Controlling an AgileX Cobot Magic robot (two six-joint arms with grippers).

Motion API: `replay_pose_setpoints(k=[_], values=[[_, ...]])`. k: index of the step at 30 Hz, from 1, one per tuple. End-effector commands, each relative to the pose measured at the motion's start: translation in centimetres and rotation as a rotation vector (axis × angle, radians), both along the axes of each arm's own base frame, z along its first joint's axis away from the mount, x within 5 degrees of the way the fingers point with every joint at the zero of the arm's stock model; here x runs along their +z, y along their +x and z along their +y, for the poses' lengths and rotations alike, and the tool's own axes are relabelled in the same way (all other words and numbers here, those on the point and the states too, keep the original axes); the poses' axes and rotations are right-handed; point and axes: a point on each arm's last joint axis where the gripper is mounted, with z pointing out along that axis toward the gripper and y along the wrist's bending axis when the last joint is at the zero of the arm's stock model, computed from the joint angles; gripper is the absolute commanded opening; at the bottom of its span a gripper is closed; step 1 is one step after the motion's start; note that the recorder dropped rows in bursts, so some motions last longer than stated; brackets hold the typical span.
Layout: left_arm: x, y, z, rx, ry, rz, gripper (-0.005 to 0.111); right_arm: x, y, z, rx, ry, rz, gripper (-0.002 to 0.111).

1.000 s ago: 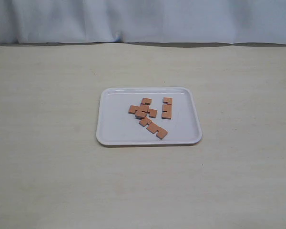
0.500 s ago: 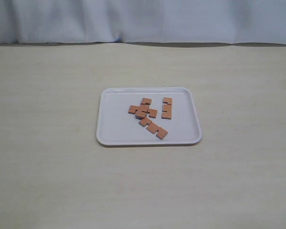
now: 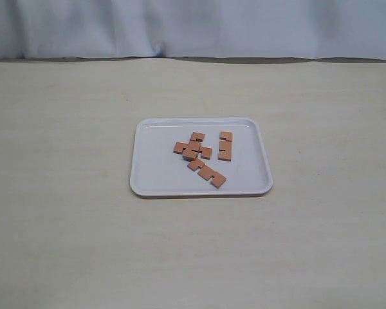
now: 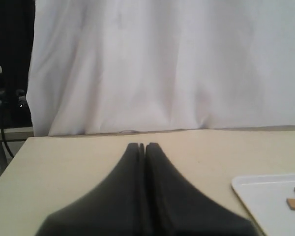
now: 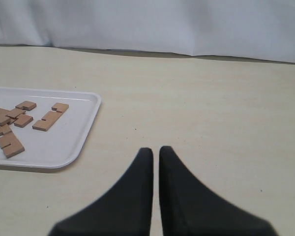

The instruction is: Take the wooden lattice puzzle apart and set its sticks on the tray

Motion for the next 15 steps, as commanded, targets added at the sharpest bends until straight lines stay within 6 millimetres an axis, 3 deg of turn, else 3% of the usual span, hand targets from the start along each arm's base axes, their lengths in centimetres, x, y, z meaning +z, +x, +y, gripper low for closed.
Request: replay_pose_setpoints(k=[1,15], values=[[-1.95,-0.19,0.05,0.0,0.027,0.207,0.0,0.06,-0.01,-0.02,-0.004,-0.003,-0.01,0.004],[-2.12,-0.23,0.08,0.002,0.041,0.226,0.0,0.06,-0.01,-0.02,-0.004,-0.003,-0.01,0.004]])
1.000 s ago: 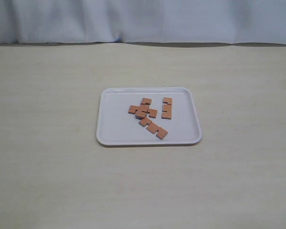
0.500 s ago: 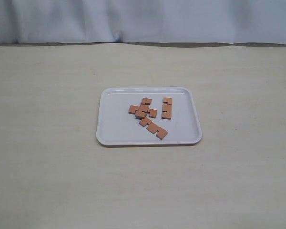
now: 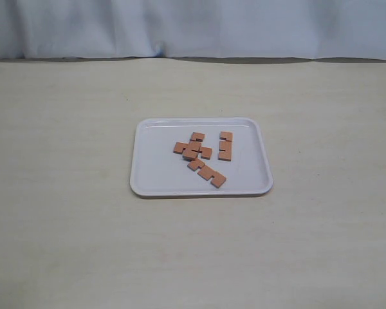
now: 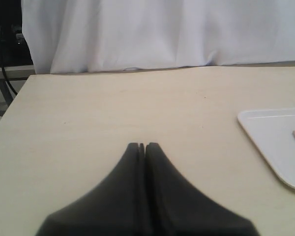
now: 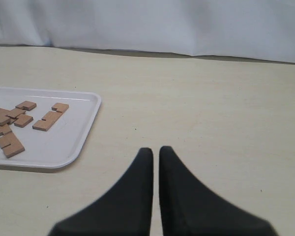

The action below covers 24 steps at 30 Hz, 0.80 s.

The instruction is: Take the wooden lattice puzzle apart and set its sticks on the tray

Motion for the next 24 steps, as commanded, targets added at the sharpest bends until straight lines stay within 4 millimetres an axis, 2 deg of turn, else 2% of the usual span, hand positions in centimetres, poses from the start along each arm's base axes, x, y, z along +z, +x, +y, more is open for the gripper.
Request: replay_pose_setpoints(k=[1,24], values=[[-0.05,-0.01,-0.03,-0.007,0.004,-0.001,0.0,0.06,-0.01,-0.02,-0.004,-0.003,-0.01,0.004],[-0.05,-0.01,-0.03,-0.013,0.029,-0.003,0.0,0.06,-0.01,-0.02,-0.004,-0.003,-0.01,0.004]])
